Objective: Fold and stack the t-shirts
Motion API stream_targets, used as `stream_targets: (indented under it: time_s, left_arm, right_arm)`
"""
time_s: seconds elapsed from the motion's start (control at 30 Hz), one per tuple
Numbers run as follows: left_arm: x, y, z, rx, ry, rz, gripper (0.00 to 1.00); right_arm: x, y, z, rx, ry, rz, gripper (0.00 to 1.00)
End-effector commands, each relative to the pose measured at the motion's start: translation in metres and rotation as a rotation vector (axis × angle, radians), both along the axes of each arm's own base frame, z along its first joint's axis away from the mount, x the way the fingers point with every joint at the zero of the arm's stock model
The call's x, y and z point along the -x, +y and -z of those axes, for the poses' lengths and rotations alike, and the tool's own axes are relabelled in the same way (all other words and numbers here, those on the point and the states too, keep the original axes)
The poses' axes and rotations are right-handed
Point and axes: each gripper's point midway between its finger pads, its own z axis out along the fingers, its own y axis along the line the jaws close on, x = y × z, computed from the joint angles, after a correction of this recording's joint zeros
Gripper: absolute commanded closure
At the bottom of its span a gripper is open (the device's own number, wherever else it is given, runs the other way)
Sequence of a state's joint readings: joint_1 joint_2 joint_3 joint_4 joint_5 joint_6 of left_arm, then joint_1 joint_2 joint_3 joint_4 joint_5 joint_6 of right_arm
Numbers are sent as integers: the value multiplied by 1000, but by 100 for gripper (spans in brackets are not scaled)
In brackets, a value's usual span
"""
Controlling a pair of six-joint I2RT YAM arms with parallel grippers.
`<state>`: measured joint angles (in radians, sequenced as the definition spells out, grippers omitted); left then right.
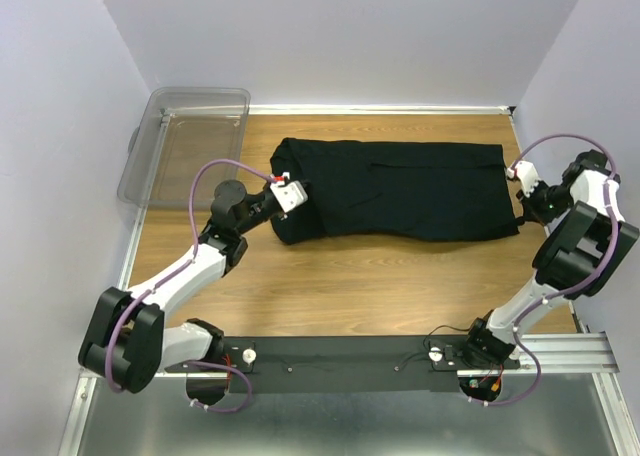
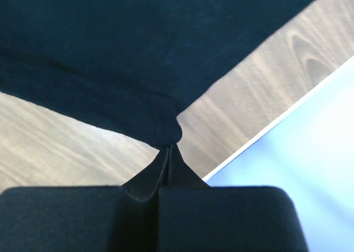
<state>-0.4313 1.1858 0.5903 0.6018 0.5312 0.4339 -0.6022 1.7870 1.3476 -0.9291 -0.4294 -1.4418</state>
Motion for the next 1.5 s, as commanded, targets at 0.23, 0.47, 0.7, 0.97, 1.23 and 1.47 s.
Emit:
stream_targets:
  time_s: [0.23,0.47,0.7,0.97,1.23,1.47]
  left_arm:
    - [-48,8,-9,35,1,-87,100]
    - [-68,10,-17,43,-30,-124,100]
    - [-86,5,-9,22,-16,-125,100]
    - [-107,4,-4,7,-14,-151,100]
    - [-122,2,1,0,-5,-166,100]
    - [-134,-4,6,-26,4,-157,100]
  right_arm:
    - [-34,-3,4,-151,-32,140,99]
    - [-50,-9,7,-182,-51,195,99]
    - [-60,-8,7,-226,-69,220,99]
    - [-69,-12,14,-243,-69,251,100]
    - [-76,-16,17,-250,-78,281,99]
    - [-79,-20,18,-244,-84,301,99]
